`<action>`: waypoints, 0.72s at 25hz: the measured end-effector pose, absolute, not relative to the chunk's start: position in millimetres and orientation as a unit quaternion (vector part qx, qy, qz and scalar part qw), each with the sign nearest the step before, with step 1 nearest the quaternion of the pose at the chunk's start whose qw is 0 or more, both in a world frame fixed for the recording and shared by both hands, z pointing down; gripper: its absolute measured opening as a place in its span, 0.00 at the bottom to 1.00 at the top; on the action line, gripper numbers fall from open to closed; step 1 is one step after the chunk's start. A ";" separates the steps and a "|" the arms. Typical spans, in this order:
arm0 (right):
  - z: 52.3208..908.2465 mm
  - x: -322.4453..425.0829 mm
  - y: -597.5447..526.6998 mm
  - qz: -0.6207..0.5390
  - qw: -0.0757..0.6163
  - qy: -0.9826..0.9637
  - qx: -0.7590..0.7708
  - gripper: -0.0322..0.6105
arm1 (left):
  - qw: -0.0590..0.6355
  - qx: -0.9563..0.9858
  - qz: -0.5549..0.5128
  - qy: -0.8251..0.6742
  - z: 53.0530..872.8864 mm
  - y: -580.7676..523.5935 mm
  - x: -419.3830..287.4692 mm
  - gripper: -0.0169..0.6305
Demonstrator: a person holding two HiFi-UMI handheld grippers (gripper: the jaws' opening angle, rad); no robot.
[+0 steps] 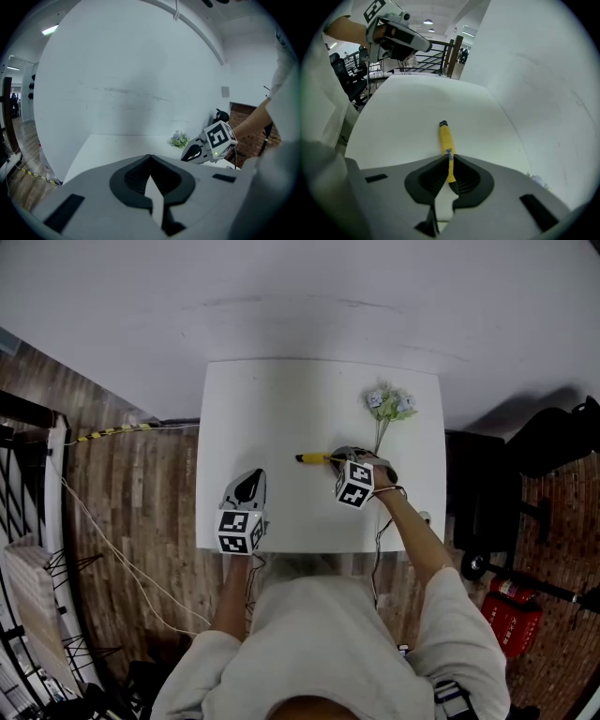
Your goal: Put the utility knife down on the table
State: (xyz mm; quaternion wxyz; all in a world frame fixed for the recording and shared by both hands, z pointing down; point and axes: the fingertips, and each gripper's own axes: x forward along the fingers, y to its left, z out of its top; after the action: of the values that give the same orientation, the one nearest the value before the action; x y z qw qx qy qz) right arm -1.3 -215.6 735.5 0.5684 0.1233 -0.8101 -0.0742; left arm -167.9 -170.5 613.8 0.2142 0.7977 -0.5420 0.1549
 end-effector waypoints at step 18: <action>663.4 13.1 -212.8 0.037 0.431 -0.860 0.271 0.05 | 0.174 0.819 0.152 -0.525 579.2 -174.1 -136.1 0.04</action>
State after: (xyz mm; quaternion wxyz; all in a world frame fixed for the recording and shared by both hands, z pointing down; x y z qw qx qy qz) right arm 13.1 -212.8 663.4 0.4306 0.2711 -0.8600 0.0374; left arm -136.1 -174.1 579.2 0.1743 0.8193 -0.5248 0.1516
